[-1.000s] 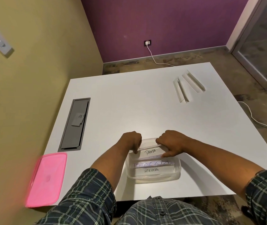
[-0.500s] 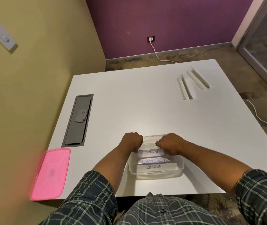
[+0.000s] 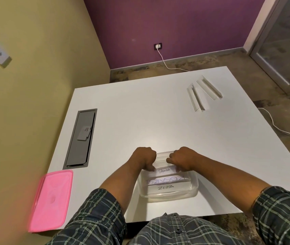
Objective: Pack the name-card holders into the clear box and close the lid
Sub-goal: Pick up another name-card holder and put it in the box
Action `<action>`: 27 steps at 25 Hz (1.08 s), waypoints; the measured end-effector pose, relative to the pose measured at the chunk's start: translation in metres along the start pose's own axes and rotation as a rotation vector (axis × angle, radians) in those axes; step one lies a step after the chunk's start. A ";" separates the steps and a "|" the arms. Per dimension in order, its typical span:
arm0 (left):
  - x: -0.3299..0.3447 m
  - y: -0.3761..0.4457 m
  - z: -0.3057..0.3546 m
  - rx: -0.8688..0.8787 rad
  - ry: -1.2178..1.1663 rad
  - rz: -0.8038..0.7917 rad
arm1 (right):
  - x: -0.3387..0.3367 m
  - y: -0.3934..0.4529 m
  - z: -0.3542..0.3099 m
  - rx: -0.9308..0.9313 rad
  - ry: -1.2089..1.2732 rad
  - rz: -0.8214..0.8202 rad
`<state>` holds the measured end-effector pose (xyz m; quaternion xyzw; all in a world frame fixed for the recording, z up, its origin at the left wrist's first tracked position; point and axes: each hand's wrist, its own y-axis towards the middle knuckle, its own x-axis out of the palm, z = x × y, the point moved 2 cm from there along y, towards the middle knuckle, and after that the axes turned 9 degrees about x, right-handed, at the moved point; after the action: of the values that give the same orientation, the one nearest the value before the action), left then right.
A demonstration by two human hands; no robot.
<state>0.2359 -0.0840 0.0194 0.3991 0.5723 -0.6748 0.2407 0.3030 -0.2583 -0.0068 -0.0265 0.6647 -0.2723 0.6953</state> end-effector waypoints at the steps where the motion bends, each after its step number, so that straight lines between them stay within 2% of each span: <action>1: -0.004 0.002 -0.002 0.000 -0.041 0.035 | -0.002 -0.002 0.002 0.002 0.031 0.040; 6: -0.043 0.021 -0.010 -0.051 -0.216 0.250 | -0.023 -0.018 0.035 0.153 0.217 0.324; 9: -0.067 0.037 -0.011 -0.088 -0.308 0.334 | -0.033 -0.022 0.066 0.332 0.255 0.379; 12: -0.090 0.056 -0.008 -0.088 -0.323 0.317 | -0.034 -0.021 0.101 0.520 0.369 0.356; 19: -0.128 0.106 0.000 -0.026 -0.326 0.262 | -0.021 -0.017 0.180 0.875 0.576 0.158; 27: -0.134 0.187 0.006 0.012 -0.397 0.216 | 0.011 -0.004 0.254 0.984 0.662 0.061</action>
<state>0.4562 -0.1507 0.0203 0.3187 0.4637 -0.7138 0.4170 0.5400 -0.3488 0.0137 0.4044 0.6423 -0.5221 0.3889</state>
